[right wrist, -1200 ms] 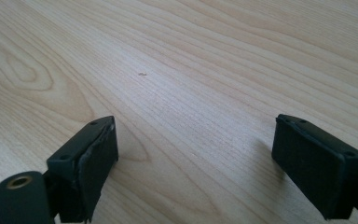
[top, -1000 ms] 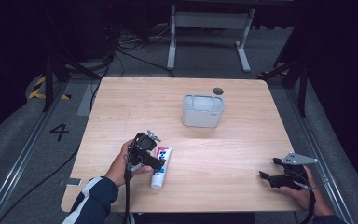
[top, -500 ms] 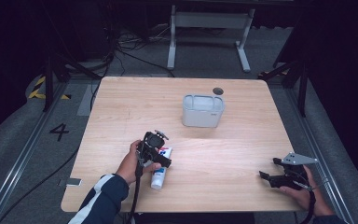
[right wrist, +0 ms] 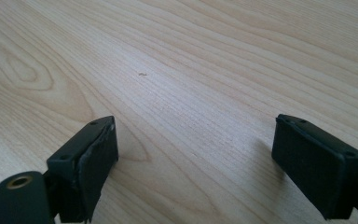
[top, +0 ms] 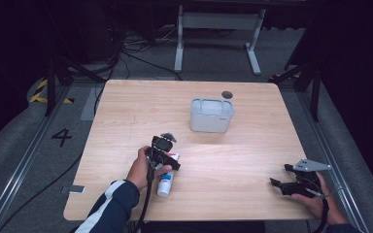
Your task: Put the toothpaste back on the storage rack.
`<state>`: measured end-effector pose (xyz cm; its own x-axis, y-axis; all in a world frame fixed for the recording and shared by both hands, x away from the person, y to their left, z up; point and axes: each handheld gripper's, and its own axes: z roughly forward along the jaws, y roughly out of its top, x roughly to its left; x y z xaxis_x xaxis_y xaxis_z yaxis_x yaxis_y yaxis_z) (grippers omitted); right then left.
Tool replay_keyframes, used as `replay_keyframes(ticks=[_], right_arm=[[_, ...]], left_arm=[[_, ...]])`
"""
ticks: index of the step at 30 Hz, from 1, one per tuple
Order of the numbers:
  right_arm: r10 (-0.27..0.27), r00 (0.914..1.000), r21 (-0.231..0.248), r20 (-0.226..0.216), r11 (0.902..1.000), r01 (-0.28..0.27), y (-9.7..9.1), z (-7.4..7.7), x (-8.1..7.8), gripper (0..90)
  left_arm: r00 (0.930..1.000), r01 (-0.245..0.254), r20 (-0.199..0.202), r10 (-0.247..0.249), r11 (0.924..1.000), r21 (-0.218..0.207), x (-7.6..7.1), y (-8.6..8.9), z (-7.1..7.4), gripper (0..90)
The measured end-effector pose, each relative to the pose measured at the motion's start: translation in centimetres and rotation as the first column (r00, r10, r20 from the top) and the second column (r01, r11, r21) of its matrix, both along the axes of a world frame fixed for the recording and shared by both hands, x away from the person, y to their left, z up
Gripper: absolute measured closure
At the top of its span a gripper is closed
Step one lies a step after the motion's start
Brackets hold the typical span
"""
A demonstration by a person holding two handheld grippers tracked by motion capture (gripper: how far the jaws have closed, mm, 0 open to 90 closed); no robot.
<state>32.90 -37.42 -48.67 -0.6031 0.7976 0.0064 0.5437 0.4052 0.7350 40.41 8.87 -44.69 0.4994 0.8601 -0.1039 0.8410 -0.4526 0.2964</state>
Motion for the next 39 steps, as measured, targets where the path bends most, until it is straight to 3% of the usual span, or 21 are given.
replay_keyframes(ticks=[6,17,19,21,26,31,34,39], right_arm=[[0.000,1.0000,0.000,0.000,1.0000,0.000,0.0,0.0,0.0,14.5],[0.000,1.0000,0.000,0.000,1.0000,0.000,0.0,0.0,0.0,14.5],[-0.001,1.0000,0.000,-0.001,1.0000,0.001,0.0,0.0,0.0,14.5],[0.000,1.0000,0.000,0.000,1.0000,0.000,0.0,0.0,0.0,14.5],[-0.001,1.0000,0.000,0.000,1.0000,0.001,0.0,0.0,0.0,14.5],[-0.001,1.0000,0.000,0.000,1.0000,0.001,0.0,0.0,0.0,14.5],[-0.001,1.0000,0.000,0.000,1.0000,0.001,0.0,0.0,0.0,14.5],[-0.001,1.0000,0.000,0.000,1.0000,0.001,0.0,0.0,0.0,14.5]], left_arm=[[0.9999,0.011,0.004,-0.011,0.9988,0.049,0.0,-0.6,0.0,24.6],[0.9972,0.068,0.030,-0.069,0.9971,0.036,-0.3,-0.7,0.2,41.6],[0.9936,0.107,0.031,-0.109,0.9930,0.050,-0.3,-0.7,0.2,43.1],[0.9928,0.114,0.030,-0.116,0.9920,0.053,-0.4,-0.8,0.3,46.0],[0.9902,0.137,0.023,-0.138,0.9902,0.026,-0.4,-0.4,0.3,51.3],[0.9859,0.161,0.044,-0.161,0.9869,0.016,-0.6,-0.3,0.5,56.4],[0.9791,0.194,0.056,-0.195,0.9806,0.029,-0.7,-0.4,0.8,60.2],[0.9722,0.219,0.081,-0.220,0.9756,0.016,-0.9,-0.2,1.1,62.7]])
